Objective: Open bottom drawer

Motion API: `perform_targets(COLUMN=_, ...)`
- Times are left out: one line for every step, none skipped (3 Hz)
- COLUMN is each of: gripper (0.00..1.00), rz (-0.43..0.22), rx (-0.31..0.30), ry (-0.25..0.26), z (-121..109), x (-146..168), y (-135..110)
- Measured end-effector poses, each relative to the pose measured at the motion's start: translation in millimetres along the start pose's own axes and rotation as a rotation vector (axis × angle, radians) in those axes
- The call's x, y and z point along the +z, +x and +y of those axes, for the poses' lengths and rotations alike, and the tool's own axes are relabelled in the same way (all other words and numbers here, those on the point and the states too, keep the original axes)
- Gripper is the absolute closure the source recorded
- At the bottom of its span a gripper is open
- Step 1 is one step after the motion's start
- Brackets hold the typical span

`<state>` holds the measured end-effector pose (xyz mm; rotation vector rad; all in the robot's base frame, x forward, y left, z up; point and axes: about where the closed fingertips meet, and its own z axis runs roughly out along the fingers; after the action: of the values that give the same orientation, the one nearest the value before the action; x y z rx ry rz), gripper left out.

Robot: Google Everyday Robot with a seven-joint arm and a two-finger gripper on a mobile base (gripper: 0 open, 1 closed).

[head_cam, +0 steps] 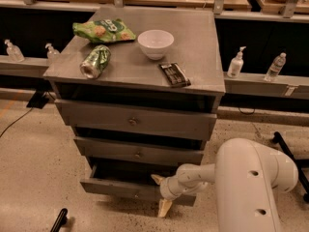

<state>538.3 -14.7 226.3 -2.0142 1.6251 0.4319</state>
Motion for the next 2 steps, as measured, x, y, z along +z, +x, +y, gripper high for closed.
perform_targets(gripper=0.14, rz=0.009, rx=0.006, ry=0.062, z=-8.1, x=-16.3, y=2.3)
perform_targets(gripper=0.32, rz=-0.032, rx=0.076, ry=0.114, z=-14.1, x=-19.5, y=11.6)
